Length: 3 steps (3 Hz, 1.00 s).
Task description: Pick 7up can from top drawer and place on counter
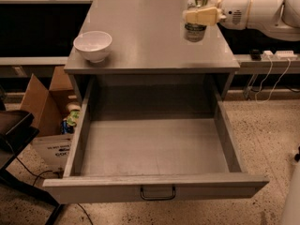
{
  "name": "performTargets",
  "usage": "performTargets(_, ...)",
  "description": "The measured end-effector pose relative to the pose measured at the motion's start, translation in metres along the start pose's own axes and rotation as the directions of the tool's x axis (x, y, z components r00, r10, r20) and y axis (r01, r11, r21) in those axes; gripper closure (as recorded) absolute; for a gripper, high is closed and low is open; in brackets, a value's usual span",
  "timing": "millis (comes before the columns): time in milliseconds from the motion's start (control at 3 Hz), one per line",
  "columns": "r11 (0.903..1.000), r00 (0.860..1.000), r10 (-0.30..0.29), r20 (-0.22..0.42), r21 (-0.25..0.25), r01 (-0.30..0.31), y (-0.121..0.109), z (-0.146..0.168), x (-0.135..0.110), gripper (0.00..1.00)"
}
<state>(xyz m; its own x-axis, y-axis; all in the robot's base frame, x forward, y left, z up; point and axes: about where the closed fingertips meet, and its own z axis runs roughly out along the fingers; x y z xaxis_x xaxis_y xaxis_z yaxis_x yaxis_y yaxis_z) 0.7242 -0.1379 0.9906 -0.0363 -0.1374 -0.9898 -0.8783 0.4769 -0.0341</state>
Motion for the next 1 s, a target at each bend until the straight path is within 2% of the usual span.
performTargets(333, 0.9999, 1.000, 0.016, 0.012, -0.007, -0.015, -0.024, 0.040, 0.005, 1.00)
performTargets(667, 0.9991, 0.999, 0.002, 0.047, 0.043, -0.004, -0.058, 0.096, -0.010, 1.00)
performTargets(1000, 0.9901, 0.999, -0.010, 0.050, 0.140, 0.003, -0.093, 0.135, -0.008, 1.00)
